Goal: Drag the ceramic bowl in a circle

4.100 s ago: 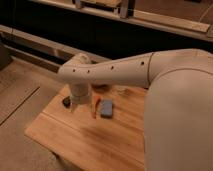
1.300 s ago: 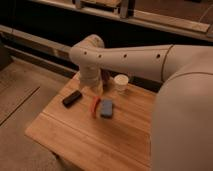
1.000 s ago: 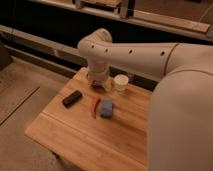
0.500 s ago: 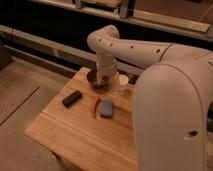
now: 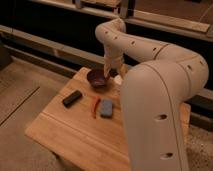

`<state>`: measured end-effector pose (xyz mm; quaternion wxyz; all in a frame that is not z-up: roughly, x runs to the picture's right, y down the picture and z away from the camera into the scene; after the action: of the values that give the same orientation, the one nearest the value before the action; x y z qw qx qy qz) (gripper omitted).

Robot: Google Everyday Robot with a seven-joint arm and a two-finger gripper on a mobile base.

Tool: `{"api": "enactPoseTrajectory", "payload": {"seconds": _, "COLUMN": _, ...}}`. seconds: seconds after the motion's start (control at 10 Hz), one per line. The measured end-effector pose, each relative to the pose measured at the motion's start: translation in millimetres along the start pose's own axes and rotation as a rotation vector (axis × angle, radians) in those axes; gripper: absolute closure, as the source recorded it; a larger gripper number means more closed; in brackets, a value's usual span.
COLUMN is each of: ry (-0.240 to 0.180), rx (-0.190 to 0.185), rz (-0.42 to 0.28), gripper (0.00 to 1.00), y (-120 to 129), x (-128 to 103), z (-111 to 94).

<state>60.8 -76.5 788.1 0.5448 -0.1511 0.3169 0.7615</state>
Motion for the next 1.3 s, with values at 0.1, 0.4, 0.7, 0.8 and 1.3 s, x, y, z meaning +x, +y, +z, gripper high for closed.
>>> {"api": "enactPoseTrajectory", "payload": {"seconds": 0.1, "ry": -0.007, "rx": -0.007, "rz": -0.02, "gripper": 0.35, "y": 7, "x": -8, "z": -1}}
{"api": "enactPoseTrajectory", "payload": {"seconds": 0.4, "ry": -0.035, "rx": -0.05, "rz": -0.127, "gripper": 0.35, "y": 60, "x": -20, "z": -8}}
{"api": "enactPoseTrajectory", "payload": {"seconds": 0.7, "ry": -0.039, "rx": -0.061, "rz": -0.146, "gripper": 0.35, "y": 70, "x": -21, "z": -10}}
{"api": "enactPoseTrajectory", "payload": {"seconds": 0.8, "ry": -0.039, "rx": -0.06, "rz": -0.143, "gripper": 0.35, "y": 68, "x": -21, "z": -9}}
{"api": "enactPoseTrajectory", "payload": {"seconds": 1.3, "ry": -0.05, "rx": -0.081, "rz": -0.116, "gripper": 0.35, "y": 85, "x": -33, "z": -17}}
